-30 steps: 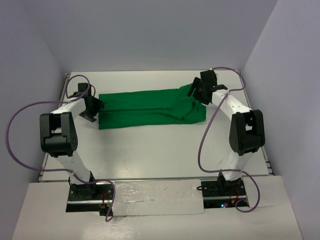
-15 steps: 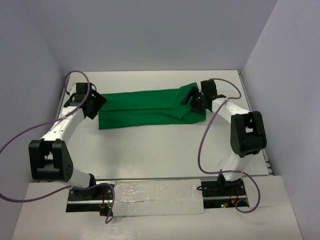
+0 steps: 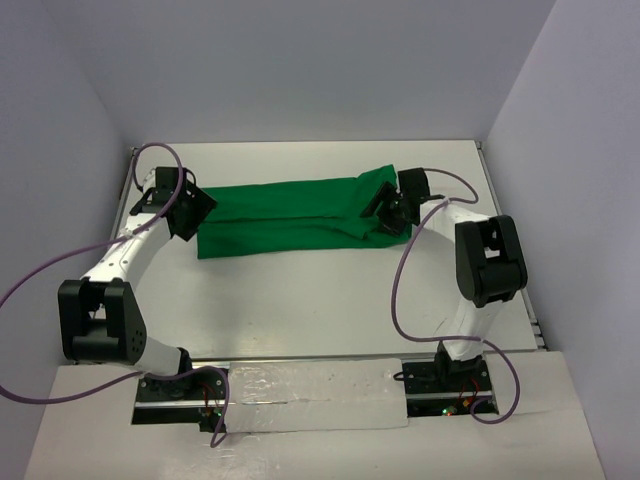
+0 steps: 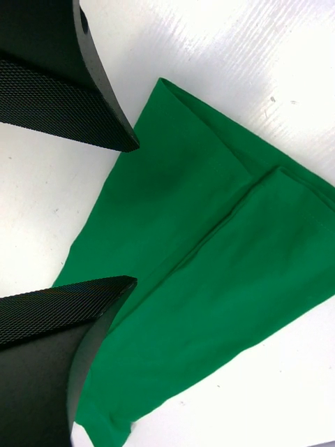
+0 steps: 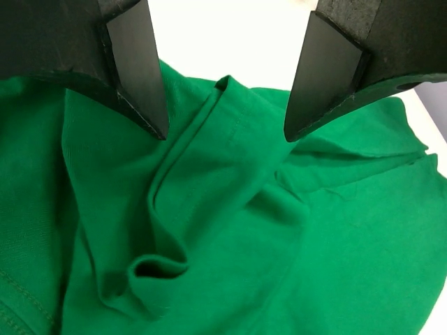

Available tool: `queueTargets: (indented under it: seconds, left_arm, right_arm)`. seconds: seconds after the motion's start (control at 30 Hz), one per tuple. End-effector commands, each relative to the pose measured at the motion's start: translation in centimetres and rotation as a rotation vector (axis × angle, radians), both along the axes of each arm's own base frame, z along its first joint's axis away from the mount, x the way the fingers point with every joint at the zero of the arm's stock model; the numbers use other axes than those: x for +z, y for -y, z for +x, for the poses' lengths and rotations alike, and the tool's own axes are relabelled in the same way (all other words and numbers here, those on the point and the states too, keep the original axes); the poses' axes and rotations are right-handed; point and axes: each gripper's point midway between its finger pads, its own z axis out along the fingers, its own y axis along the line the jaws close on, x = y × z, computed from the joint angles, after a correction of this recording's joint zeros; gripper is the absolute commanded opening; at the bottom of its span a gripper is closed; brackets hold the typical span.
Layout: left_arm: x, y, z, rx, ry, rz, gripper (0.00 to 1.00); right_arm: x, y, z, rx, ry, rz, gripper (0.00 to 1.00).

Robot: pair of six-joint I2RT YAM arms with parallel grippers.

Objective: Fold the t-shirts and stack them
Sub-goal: Fold the other side of the tshirt into a rectangle

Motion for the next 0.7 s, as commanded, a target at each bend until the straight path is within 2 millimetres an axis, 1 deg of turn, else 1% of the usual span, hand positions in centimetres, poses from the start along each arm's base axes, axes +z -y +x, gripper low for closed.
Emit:
queueTargets:
  seconds: [0.0, 0.07, 0.17, 0.2, 0.23, 0.27, 0.3, 0.33, 0.37, 0.4, 0.43, 0.47, 0.57, 0.67]
  left_arm:
    - [2.3, -0.5, 0.3, 0.0, 0.041, 0.041, 0.8]
    - [2.3, -0.5, 0.4, -0.001, 0.043, 0.04, 0.8]
    - [2.3, -0.4, 0.4, -0.004, 0.044, 0.034, 0.8]
    - [2.2, -0.4, 0.4, -0.004, 0.041, 0.035, 0.8]
    - [2.2, -0.4, 0.4, -0.003, 0.039, 0.038, 0.8]
    - [2.2, -0.4, 0.4, -0.003, 0.039, 0.038, 0.8]
    - [2.1, -0.4, 0.4, -0.003, 0.036, 0.041, 0.8]
    - [2.1, -0.4, 0.4, -0.003, 0.036, 0.041, 0.8]
    - [2.1, -0.5, 0.5, -0.004, 0.034, 0.044, 0.8]
    - [2.0, -0.5, 0.5, -0.003, 0.032, 0.045, 0.8]
    - [2.0, -0.5, 0.5, -0.003, 0.03, 0.046, 0.79]
    - [2.0, -0.5, 0.5, -0.003, 0.029, 0.046, 0.79]
    - [2.1, -0.5, 0.6, -0.004, 0.031, 0.046, 0.79]
    - [2.2, -0.6, 0.8, -0.002, 0.028, 0.052, 0.79]
  right_arm:
    - [-0.5, -0.6, 0.8, -0.036, 0.007, 0.043, 0.74]
    - [-0.7, -0.8, 1.0, -0.044, 0.002, 0.055, 0.73]
    - [-0.7, -0.9, 1.5, -0.052, 0.009, 0.056, 0.62]
    - [-0.6, -0.9, 1.8, -0.055, 0.014, 0.057, 0.56]
    - [-0.5, -0.8, 1.9, -0.06, 0.015, 0.054, 0.46]
    - [-0.6, -0.8, 1.9, -0.061, 0.013, 0.053, 0.44]
    - [-0.5, -0.7, 2.1, -0.064, 0.02, 0.05, 0.35]
    - [-0.3, -0.8, 2.3, -0.067, 0.023, 0.048, 0.29]
    - [-0.1, -0.7, 2.6, -0.067, 0.028, 0.046, 0.19]
    - [0.0, -0.7, 2.9, -0.068, 0.032, 0.046, 0.13]
    - [0.2, -0.8, 3.0, -0.066, 0.037, 0.046, 0.1]
    - [0.9, -0.9, 3.3, -0.068, 0.055, 0.052, 0.09]
    - [2.9, -1.2, 3.9, -0.074, 0.114, 0.072, 0.09]
    - [5.3, -1.9, 5.2, -0.064, 0.176, 0.053, 0.09]
